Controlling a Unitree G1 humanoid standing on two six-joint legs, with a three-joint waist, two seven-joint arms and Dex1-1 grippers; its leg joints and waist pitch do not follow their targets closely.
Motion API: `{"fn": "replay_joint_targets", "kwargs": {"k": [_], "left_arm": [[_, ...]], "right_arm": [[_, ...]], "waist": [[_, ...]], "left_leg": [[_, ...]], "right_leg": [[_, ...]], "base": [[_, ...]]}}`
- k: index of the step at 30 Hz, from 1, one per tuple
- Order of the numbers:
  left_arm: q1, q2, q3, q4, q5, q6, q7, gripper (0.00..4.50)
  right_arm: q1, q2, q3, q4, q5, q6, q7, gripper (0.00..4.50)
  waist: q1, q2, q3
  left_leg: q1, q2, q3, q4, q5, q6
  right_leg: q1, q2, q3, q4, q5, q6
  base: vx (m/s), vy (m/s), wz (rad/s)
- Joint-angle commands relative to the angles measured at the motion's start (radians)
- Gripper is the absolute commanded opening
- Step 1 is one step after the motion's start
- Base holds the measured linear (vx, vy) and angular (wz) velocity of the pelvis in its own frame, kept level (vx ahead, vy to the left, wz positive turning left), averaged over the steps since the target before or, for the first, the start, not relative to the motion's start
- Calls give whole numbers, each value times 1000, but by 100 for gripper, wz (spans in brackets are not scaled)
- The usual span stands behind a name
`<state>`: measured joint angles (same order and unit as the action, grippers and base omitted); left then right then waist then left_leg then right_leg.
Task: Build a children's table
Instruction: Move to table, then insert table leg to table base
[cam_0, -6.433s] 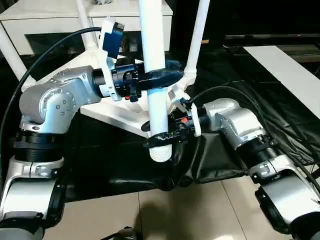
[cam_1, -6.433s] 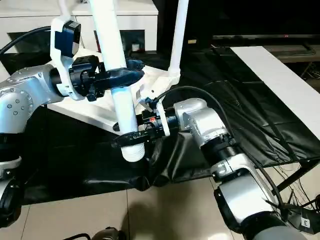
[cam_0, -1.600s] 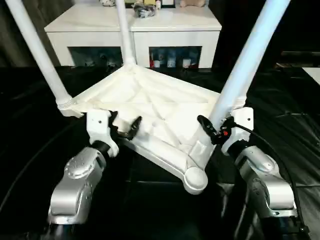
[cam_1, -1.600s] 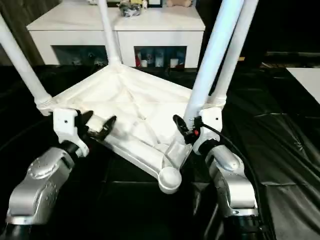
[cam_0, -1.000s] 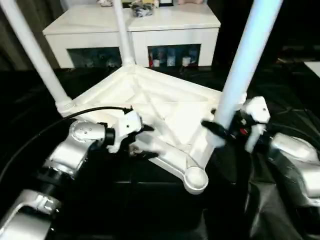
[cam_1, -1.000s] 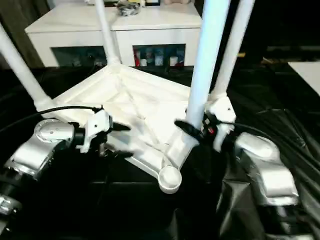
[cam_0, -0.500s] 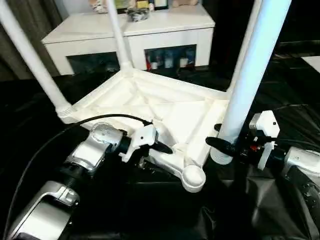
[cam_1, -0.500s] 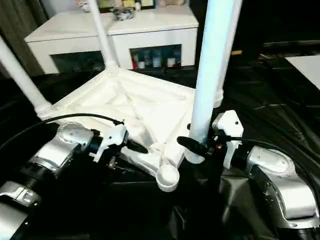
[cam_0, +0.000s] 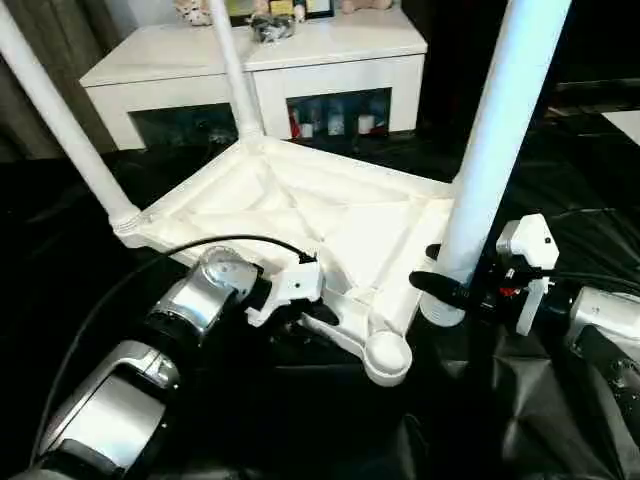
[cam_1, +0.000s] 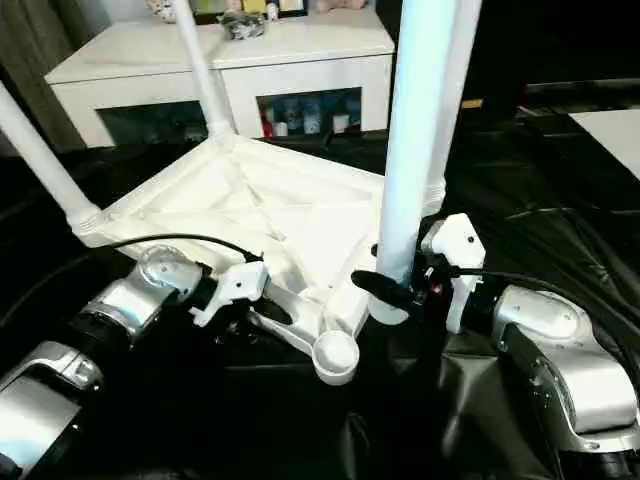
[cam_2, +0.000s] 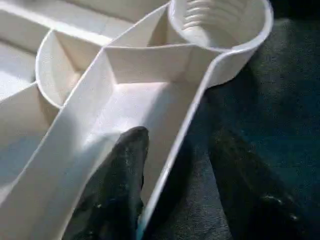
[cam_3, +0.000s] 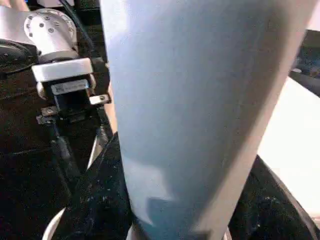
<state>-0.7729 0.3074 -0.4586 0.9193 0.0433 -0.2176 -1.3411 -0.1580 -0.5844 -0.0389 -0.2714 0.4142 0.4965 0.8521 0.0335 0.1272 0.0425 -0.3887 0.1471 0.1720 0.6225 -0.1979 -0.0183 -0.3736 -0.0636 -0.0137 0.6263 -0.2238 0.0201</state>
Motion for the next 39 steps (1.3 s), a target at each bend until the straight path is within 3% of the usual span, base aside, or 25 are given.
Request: {"fn": "replay_joint_targets", "kwargs": {"k": [1,3,5,7,12,16,17,21,22,24,27,29,30,31,32,33,34,35,36,37,38,39], "left_arm": [[-26,6,6,24,19,-23,10,191],[-36,-5,8,54,29,-56,25,188],[-38,-12,-6,75,51,-76,30,153],[-39,-16,-11,84,59,-84,29,143],[-51,-18,-21,96,78,-103,16,104],[-52,-1,-50,115,119,-132,-3,71],[-52,1,-48,115,122,-132,-1,66],[-44,12,-30,106,123,-117,21,43],[-28,25,-27,92,131,-103,39,38],[9,46,-19,56,136,-66,73,33],[63,68,8,-10,129,4,112,24],[185,96,81,-172,77,162,164,20],[215,100,102,-216,60,204,172,19],[215,100,102,-216,60,204,172,16],[266,108,126,-296,50,262,190,16],[334,122,149,-402,46,337,210,16],[391,130,170,-494,55,397,243,15],[419,131,179,-539,63,426,261,13],[434,126,187,-567,65,447,278,12],[458,109,206,-615,70,490,316,12],[458,109,206,-615,70,490,316,12],[470,95,215,-646,75,519,340,12]], "right_arm": [[-19,-5,6,-16,0,1,0,188],[-22,-6,10,-12,-1,-3,1,188],[-19,-12,18,-6,-10,-14,10,188],[-21,-13,19,-4,-11,-16,11,188],[-35,-12,16,6,-9,-18,7,188],[-44,-6,23,11,-11,-21,1,188],[-46,-4,23,12,-11,-22,-1,188],[-59,13,31,28,-16,-33,-5,188],[-67,28,33,38,-23,-39,-22,188],[-82,61,32,55,-33,-51,-58,188],[-99,107,19,73,-36,-46,-120,188],[-112,168,-7,89,-22,-8,-206,188],[-114,176,-9,90,-14,6,-213,188],[-114,176,-9,90,-14,6,-213,188],[-114,182,-8,93,-5,20,-212,188],[-118,191,-6,104,-3,26,-216,188],[-126,201,-5,125,-13,20,-229,188],[-133,208,-6,140,-22,15,-242,188],[-141,213,-6,153,-26,14,-250,188],[-156,224,-5,180,-33,13,-262,188],[-156,224,-5,180,-33,13,-262,188],[-168,229,1,196,-37,13,-266,188]], "waist": [[-1,-24,-61],[-1,-27,-61],[-1,-31,-60],[-1,-26,-60],[-3,-28,-59],[-5,-27,-61],[-4,-32,-61],[-3,-31,-62],[-4,-38,-61],[-12,-32,-57],[-28,-32,-51],[-42,-52,-46],[-39,-44,-55],[-51,-44,-47],[-49,-48,-55],[-52,-61,-46],[-55,-69,-47],[-61,-58,-44],[-63,-55,-42],[-64,-68,-40],[-66,-63,-39],[-64,-71,-38]], "left_leg": [[20,77,-32,-78,-167,83],[18,75,-32,-76,-159,87],[18,77,-31,-77,-162,91],[19,77,-31,-77,-164,90],[19,79,-33,-80,-177,86],[18,79,-33,-78,-152,93],[17,78,-32,-77,-143,101],[15,78,-32,-77,-133,110],[14,78,-31,-78,-139,110],[9,77,-34,-82,-153,100],[11,77,-36,-89,-190,78],[3,73,-37,-96,-202,66],[6,76,-42,-95,-188,59],[-2,70,-41,-97,-192,64],[2,71,-40,-92,-181,63],[-1,69,-38,-96,-186,70],[-5,71,-40,-98,-181,71],[-6,66,-40,-97,-183,73],[-1,67,-39,-98,-203,68],[3,66,-36,-98,-225,64],[5,64,-37,-98,-246,52],[8,65,-34,-98,-253,50]], "right_leg": [[39,-86,33,-78,-44,-307],[40,-87,33,-77,-40,-307],[40,-87,34,-79,-45,-306],[38,-87,34,-80,-59,-304],[38,-88,34,-81,-71,-307],[41,-90,33,-76,-22,-310],[42,-90,34,-76,-14,-311],[41,-90,32,-74,-8,-317],[41,-89,31,-74,-13,-318],[40,-91,29,-73,-39,-318],[38,-89,29,-78,-107,-310],[39,-88,26,-83,-175,-291],[45,-92,25,-74,-166,-290],[43,-87,22,-80,-197,-276],[46,-90,24,-77,-190,-269],[41,-88,23,-85,-205,-263],[44,-91,20,-83,-212,-255],[40,-92,16,-87,-244,-247],[35,-90,14,-90,-275,-243],[30,-88,14,-97,-309,-239],[29,-89,12,-100,-364,-230],[26,-88,12,-104,-377,-223]], "base": [[0,0,0],[0,0,0],[0,0,0],[0,0,0],[0,0,0],[0,0,0],[0,0,0],[0,0,0],[0,0,0],[0,0,0],[0,0,0],[0,0,0],[0,0,0],[-8,-2,-18],[0,0,0],[0,0,0],[0,0,0],[0,0,0],[0,0,0],[0,0,0],[0,0,0],[0,0,0]]}}
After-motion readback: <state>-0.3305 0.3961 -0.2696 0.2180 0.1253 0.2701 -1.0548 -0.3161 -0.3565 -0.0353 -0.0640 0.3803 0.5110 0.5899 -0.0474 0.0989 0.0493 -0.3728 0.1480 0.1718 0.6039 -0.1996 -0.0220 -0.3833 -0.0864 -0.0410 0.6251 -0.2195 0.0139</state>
